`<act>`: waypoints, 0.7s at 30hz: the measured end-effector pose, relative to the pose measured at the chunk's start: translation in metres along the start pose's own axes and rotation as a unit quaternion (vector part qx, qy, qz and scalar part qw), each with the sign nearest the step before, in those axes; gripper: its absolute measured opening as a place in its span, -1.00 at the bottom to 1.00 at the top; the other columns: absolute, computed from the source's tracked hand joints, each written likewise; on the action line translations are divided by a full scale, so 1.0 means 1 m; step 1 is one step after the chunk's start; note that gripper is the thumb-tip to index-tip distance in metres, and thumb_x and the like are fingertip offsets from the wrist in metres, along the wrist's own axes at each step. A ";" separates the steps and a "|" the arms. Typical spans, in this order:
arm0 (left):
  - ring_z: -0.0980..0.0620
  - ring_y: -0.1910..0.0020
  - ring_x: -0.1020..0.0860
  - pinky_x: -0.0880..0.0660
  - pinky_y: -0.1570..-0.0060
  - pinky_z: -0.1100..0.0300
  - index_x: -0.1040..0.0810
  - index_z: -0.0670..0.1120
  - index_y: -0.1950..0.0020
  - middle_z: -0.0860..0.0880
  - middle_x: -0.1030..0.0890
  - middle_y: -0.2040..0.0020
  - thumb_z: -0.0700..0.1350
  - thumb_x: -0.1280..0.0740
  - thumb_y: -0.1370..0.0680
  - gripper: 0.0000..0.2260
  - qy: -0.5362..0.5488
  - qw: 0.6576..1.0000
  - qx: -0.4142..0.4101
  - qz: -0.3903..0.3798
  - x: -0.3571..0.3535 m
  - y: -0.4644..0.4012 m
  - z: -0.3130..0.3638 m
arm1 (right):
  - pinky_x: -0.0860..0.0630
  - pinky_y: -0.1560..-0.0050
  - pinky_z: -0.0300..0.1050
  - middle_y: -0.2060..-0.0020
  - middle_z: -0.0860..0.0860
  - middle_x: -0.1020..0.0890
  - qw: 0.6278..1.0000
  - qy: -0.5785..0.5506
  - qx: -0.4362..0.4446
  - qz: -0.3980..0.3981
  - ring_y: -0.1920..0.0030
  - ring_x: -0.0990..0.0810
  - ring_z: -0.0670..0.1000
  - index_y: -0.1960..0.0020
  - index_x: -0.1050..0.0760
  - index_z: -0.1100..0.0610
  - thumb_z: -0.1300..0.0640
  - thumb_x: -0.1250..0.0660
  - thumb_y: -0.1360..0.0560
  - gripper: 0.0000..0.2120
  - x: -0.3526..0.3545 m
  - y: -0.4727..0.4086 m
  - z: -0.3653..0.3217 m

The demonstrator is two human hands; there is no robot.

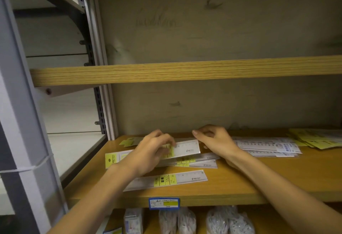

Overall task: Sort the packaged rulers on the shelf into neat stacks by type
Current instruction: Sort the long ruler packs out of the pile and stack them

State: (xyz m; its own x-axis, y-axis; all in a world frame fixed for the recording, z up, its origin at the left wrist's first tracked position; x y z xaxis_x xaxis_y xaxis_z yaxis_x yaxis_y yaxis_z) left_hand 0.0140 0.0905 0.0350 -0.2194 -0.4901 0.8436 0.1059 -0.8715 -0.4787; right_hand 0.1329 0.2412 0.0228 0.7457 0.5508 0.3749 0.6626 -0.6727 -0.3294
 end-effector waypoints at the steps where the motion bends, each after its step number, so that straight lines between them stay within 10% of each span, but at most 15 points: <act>1: 0.16 0.05 -0.40 -0.28 0.02 0.35 -0.54 0.04 -0.12 0.04 -0.43 -0.03 -0.22 -0.29 -0.57 -0.79 -0.004 1.000 -0.004 0.015 0.005 -0.003 0.001 | -0.56 0.04 -0.15 0.08 -0.04 -0.67 1.000 -0.018 0.007 -0.008 0.02 -0.62 -0.06 0.02 -0.58 0.01 -0.06 -0.40 -0.48 -0.84 -0.001 0.003 -0.006; 8: 0.06 0.09 -0.45 -0.29 0.10 0.35 -0.53 0.07 -0.06 -0.04 -0.47 0.03 -0.21 -0.29 -0.53 -0.80 0.008 0.995 -0.048 0.091 0.027 -0.016 0.017 | -0.51 0.17 -0.40 0.04 -0.08 -0.69 0.994 -0.097 0.027 -0.043 0.07 -0.67 -0.17 -0.10 -0.53 0.03 0.18 -0.44 -0.47 -0.77 -0.007 0.015 -0.024; 21: 0.11 -0.02 -0.45 -0.44 -0.01 0.14 -0.55 0.03 -0.10 0.11 -0.49 -0.03 0.02 -0.35 -0.54 -0.83 -0.056 0.991 -0.087 0.081 0.025 0.009 0.031 | -0.52 0.01 -0.24 0.05 -0.07 -0.66 0.988 -0.136 -0.025 0.066 0.03 -0.61 -0.12 0.00 -0.54 0.00 0.23 -0.45 -0.46 -0.81 0.010 0.012 -0.007</act>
State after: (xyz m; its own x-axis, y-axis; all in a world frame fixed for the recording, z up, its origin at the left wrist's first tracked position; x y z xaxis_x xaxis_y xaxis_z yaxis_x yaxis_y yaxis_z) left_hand 0.0394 0.0702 0.0592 -0.1026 -0.6309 0.7690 -0.0395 -0.7699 -0.6370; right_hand 0.1483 0.2349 0.0289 0.8212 0.5647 0.0825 0.5591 -0.7671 -0.3147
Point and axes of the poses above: each hand's wrist, its own y-axis away from the middle knuckle, its own x-axis out of the back of the hand, z = x × y, the point moved 8 cm from there along -y, towards the middle knuckle
